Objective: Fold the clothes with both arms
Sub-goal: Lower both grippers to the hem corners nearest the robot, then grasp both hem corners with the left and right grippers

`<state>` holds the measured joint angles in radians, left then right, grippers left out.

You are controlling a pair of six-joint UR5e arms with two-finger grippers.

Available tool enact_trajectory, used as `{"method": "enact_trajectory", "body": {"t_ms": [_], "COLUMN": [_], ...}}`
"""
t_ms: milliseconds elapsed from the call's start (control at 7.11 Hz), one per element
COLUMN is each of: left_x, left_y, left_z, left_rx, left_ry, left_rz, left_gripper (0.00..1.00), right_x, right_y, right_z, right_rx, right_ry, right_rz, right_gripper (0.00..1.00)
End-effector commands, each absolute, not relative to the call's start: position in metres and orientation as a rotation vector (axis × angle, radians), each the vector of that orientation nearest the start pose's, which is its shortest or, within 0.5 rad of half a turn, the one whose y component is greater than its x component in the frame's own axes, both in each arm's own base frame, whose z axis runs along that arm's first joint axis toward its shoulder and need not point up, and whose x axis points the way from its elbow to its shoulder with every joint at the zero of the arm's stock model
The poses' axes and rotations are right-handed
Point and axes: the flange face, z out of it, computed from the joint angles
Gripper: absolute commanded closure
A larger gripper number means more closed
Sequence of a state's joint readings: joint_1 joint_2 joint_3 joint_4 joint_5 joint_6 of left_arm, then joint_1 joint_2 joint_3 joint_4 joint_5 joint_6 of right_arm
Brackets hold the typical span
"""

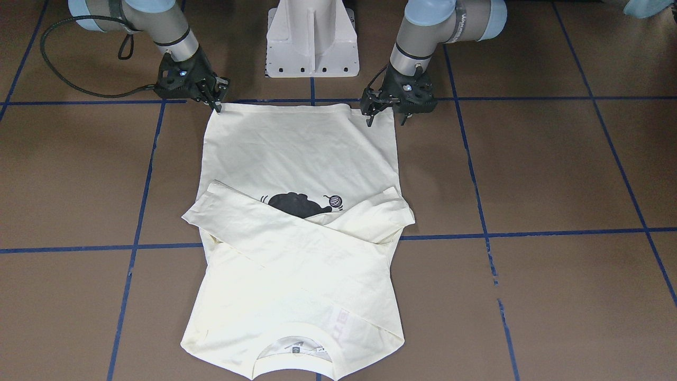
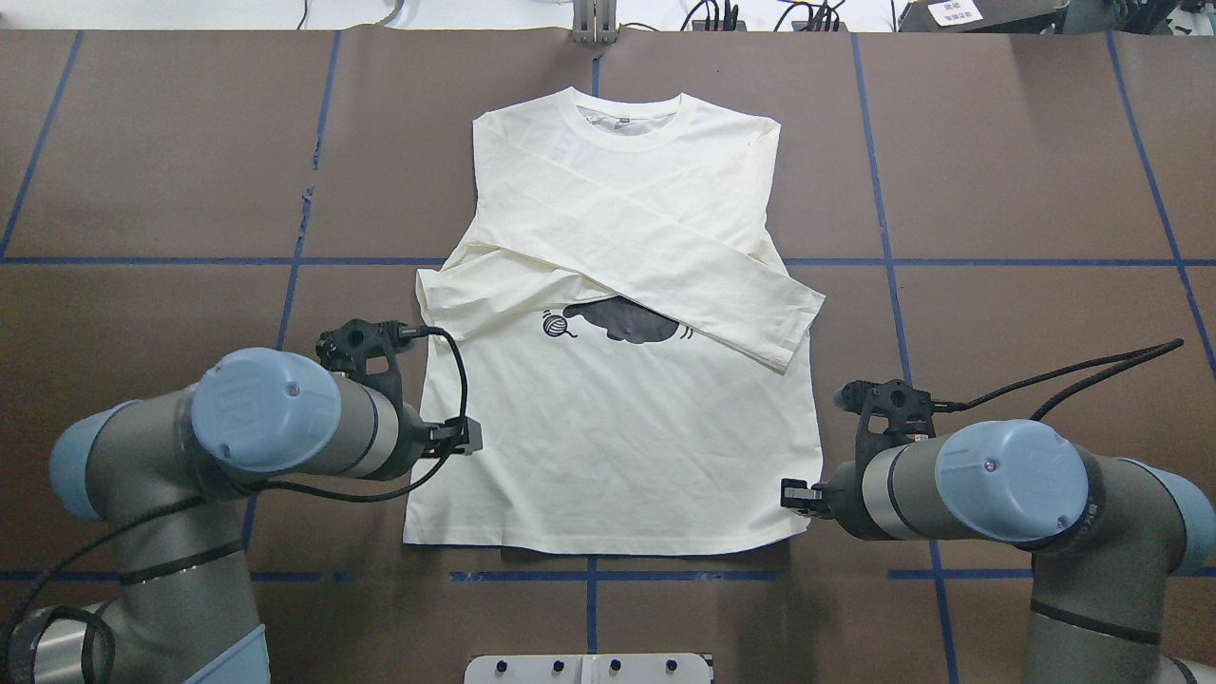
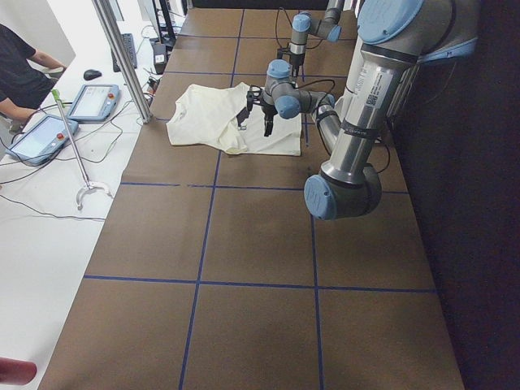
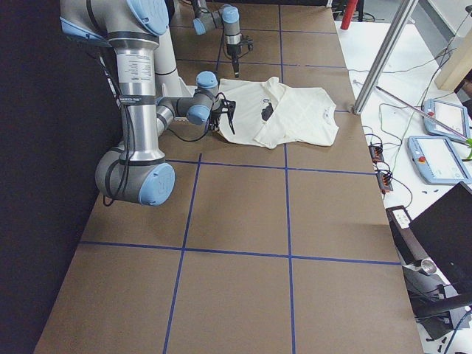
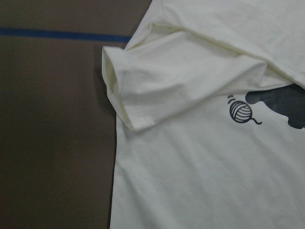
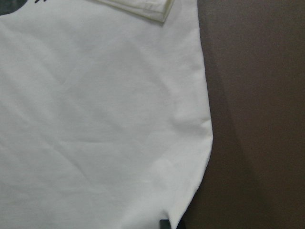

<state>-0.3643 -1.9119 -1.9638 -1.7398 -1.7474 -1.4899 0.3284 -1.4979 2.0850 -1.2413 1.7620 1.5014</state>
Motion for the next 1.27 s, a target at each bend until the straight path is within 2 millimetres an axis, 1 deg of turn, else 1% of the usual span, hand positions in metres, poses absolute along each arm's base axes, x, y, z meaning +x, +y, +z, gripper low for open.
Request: {"method": "enact_trajectory", "body": {"t_ms": [0, 281, 422, 703, 844, 1125], "left_x": [0.512, 0.510, 0.512, 0.515, 0.515, 0.517], "left_y": [-0.274, -0.270, -0.268, -0.265, -0.265, -0.264], "left_z": [0.302, 0.319, 0.322, 0.323, 0.324, 0.325], "left_rx": [0.010, 0.002, -0.001, -0.010, -0.010, -0.011], "left_ry": [0.877, 0.847, 0.836, 0.803, 0.801, 0.799], "left_rz": [-0.189, -0.186, -0.184, -0.180, -0.181, -0.178], "left_gripper": [0.29, 0.31, 0.32, 0.40, 0.47, 0.57], "right_x": [-0.429, -0.428, -0.428, -0.428, -0.428, -0.427], "right_y": [-0.273, -0.275, -0.275, -0.275, -0.275, -0.275], "right_z": [0.346, 0.344, 0.344, 0.345, 0.343, 0.344], "right_rx": [0.014, 0.016, 0.016, 0.017, 0.018, 0.017], "right_ry": [-0.938, -0.943, -0.943, -0.941, -0.946, -0.943], "right_rz": [0.161, 0.164, 0.164, 0.165, 0.165, 0.165], "right_gripper": [1.00, 1.00, 1.00, 1.00, 1.00, 1.00]}}
